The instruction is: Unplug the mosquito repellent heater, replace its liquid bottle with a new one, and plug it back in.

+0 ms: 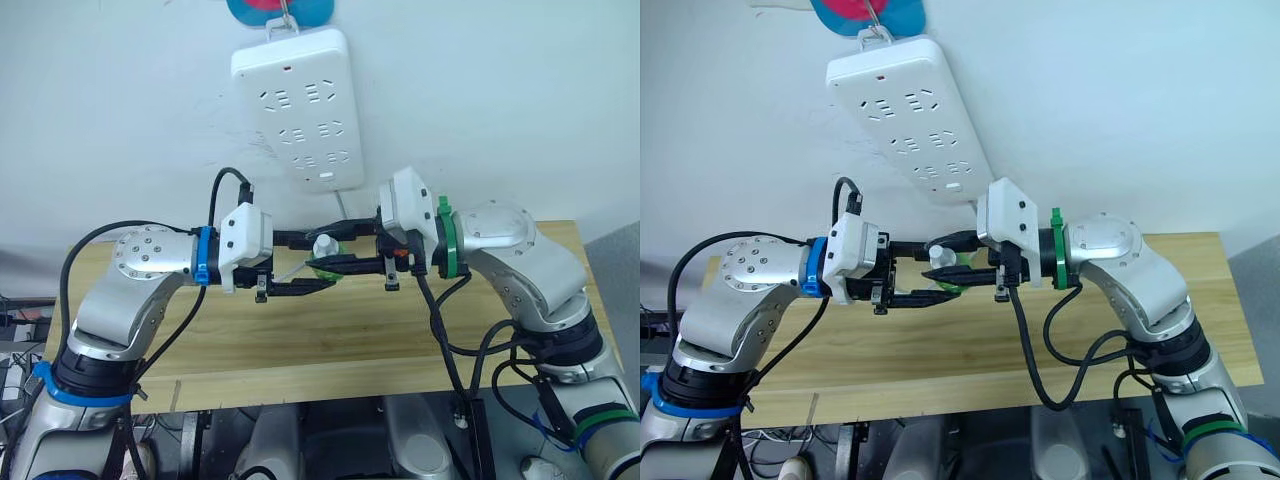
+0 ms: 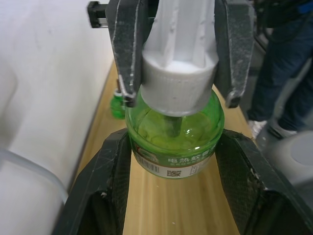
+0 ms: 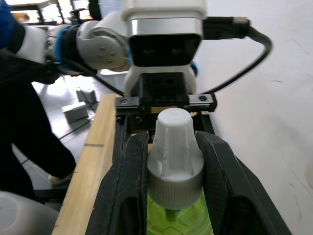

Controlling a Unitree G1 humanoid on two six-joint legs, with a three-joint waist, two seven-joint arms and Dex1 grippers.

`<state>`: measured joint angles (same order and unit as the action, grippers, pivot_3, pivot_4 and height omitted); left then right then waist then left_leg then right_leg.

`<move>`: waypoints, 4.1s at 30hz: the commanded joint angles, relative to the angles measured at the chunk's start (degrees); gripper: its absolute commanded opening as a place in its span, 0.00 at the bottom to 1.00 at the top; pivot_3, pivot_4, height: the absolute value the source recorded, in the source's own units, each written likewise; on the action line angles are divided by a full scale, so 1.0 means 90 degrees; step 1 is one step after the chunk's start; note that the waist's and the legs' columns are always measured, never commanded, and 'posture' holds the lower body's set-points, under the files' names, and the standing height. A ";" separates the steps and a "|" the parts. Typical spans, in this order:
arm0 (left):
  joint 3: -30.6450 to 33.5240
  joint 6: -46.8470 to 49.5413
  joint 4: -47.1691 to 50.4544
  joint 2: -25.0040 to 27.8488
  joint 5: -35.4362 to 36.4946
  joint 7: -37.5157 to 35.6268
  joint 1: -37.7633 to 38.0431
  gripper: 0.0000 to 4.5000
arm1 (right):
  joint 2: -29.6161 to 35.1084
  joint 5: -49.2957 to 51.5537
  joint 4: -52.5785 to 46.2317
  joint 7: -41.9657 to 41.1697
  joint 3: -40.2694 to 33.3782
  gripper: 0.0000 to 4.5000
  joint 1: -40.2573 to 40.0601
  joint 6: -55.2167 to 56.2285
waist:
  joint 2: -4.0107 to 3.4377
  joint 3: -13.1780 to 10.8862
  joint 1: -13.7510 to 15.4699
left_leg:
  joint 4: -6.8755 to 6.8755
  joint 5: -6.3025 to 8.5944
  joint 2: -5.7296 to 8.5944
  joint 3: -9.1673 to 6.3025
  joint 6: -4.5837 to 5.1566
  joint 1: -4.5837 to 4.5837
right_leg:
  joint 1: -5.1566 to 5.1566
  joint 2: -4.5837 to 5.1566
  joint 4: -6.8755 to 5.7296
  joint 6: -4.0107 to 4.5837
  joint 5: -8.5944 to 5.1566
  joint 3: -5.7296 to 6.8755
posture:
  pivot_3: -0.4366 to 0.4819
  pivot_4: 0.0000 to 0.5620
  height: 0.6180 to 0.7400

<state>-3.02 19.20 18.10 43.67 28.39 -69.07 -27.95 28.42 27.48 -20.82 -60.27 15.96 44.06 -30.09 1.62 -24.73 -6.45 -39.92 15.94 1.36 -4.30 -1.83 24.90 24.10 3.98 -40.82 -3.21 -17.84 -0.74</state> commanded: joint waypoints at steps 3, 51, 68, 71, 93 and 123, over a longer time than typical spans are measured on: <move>0.0338 -0.0132 0.0022 0.0025 0.0313 -0.0228 -0.0233 0.50 | -0.0012 -0.0170 0.0188 -0.0737 0.0347 0.25 0.0157 0.0582 | 0.0000 0.0000 0.0002 | -0.0001 0.0000 0.0000 0.0000 0.0000 0.0000 | 0.0000 0.0000 0.0000 0.0000 0.0000 0.0001 | 0.30 0.72 1.00; 0.0714 -0.0468 0.0400 -0.0254 0.0074 0.0115 0.0192 0.50 | -0.0161 -0.0676 0.1178 -0.1304 -0.0020 0.78 0.0757 0.0908 | 0.0000 0.0000 0.0013 | -0.0002 -0.0004 -0.0002 -0.0003 -0.0007 0.0000 | 0.0003 0.0004 -0.0001 0.0000 0.0000 0.0003 | 0.31 0.71 1.00; 0.0744 -0.0690 0.0961 -0.0567 -0.0387 0.1636 0.0946 0.50 | -0.0315 0.0310 -0.0698 0.0872 -0.0674 0.78 0.0247 -0.1618 | 0.0000 0.0000 0.0008 | -0.0001 -0.0003 -0.0002 -0.0001 -0.0006 0.0000 | 0.0003 0.0005 -0.0004 0.0000 0.0000 -0.0001 | 0.29 0.72 1.00; 0.0751 -0.0690 0.0993 -0.0617 -0.0373 0.1785 0.0962 0.50 | -0.0379 0.0349 -0.0843 0.1178 -0.0644 0.78 0.0164 -0.1792 | 0.0000 0.0000 0.0007 | 0.0000 -0.0003 -0.0001 -0.0001 -0.0005 0.0000 | 0.0002 0.0005 -0.0003 0.0000 0.0000 -0.0001 | 0.29 0.72 1.00; 0.0790 -0.0642 0.1027 -0.0634 -0.0270 0.1972 0.1086 0.50 | -0.0443 0.0463 -0.0819 0.1736 -0.0619 0.42 0.0152 -0.1785 | 0.0000 0.0000 0.0002 | 0.0003 -0.0002 -0.0001 0.0000 -0.0004 0.0000 | 0.0003 0.0003 -0.0001 0.0000 0.0000 -0.0002 | 0.29 0.72 1.00; 0.0780 -0.0306 0.1022 -0.0471 0.0162 0.1707 0.0955 0.50 | -0.0352 0.0216 -0.0502 0.0837 -0.0268 0.25 0.0331 -0.0871 | 0.0000 0.0000 0.0004 | 0.0002 -0.0003 -0.0001 0.0000 -0.0005 0.0000 | 0.0003 0.0003 -0.0001 0.0000 0.0000 -0.0001 | 0.29 0.69 1.00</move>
<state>2.92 16.90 24.91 39.04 28.91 -53.50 -19.07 25.24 28.24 -23.28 -50.58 12.74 46.29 -39.25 1.62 -24.73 -6.41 -39.91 15.91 1.35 -4.30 -1.88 24.90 24.13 4.01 -40.83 -3.21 -17.84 -0.75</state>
